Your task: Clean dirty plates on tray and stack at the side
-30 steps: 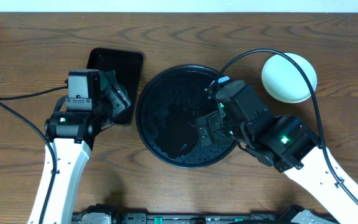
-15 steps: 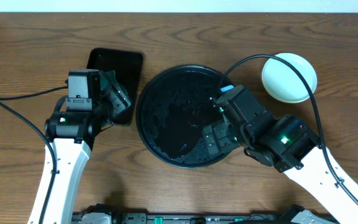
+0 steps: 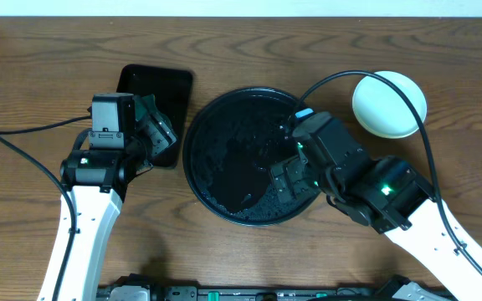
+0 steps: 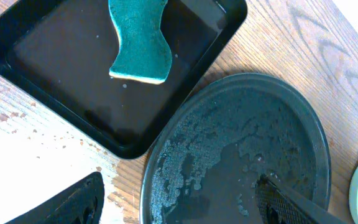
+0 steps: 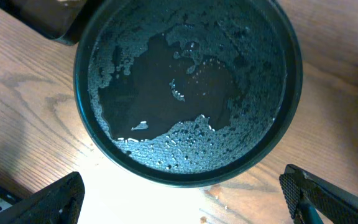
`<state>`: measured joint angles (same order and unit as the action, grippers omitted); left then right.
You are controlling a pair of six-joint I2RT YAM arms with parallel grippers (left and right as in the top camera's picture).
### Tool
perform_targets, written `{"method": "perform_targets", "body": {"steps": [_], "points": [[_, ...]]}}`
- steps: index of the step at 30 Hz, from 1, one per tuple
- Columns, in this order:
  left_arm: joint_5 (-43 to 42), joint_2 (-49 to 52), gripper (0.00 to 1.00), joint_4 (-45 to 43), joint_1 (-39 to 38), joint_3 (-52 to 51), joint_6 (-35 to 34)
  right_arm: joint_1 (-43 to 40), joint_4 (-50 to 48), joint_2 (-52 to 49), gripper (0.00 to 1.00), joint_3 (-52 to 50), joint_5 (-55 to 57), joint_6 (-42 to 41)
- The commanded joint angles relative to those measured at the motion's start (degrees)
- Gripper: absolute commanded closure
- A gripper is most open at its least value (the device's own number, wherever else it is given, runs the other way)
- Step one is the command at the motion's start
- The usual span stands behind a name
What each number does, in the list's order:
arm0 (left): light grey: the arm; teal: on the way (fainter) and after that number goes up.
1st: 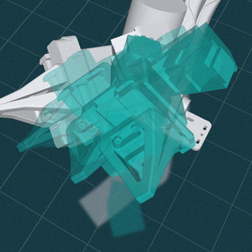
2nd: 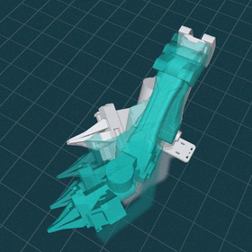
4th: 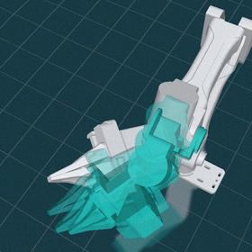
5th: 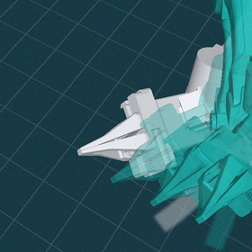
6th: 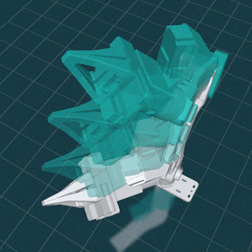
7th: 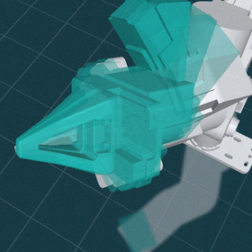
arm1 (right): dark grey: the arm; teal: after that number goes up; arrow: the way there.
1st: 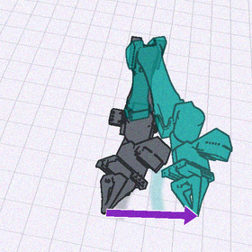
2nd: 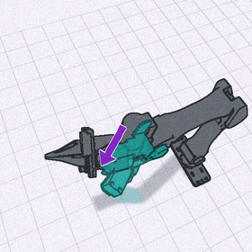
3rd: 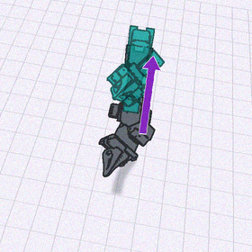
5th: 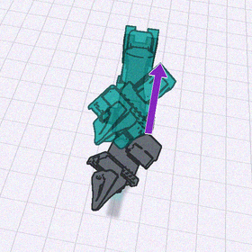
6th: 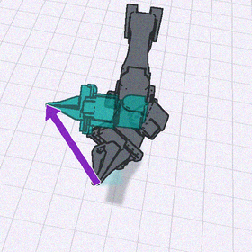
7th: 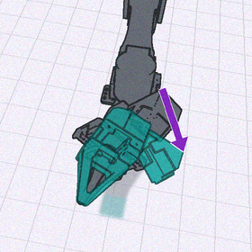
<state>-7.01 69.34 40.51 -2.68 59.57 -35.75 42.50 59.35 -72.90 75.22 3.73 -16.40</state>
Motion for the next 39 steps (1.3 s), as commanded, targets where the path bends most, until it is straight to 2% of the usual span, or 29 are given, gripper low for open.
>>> {"method": "perform_targets", "body": {"steps": [1, 12, 17, 21, 31, 39], "points": [[-0.07, 0.0, 0.22, 0.17, 0.09, -0.09, 0.59, -0.2, -0.24, 2.45, 0.01, 0.42, 1.09, 4.44], [-0.07, 0.0, 0.21, 0.17, 0.09, -0.09, 0.59, -4.11, -0.7, 8.46, 0.01, 0.04, 3.76, 4.5], [-0.07, 0.0, 0.21, 0.2, 0.09, -0.09, 0.59, -9.79, -3.1, 13.86, 0.01, -5.49, 3.28, 4.52], [-0.07, 0.0, 0.21, 0.2, 0.09, -0.09, 0.59, -14.86, -10.32, 20.94, 0.01, -16.46, 0.61, 4.5], [-0.07, 0.0, 0.21, 0.17, 0.09, -0.09, 0.59, -22.34, -37.97, 43.85, 0.01, -48.06, -5.77, 4.48], [-0.07, 0.0, 0.21, 0.2, 0.09, -0.09, 0.59, -23.71, -48.33, 55.93, 0.01, -61.02, -5.73, 4.5]]}}
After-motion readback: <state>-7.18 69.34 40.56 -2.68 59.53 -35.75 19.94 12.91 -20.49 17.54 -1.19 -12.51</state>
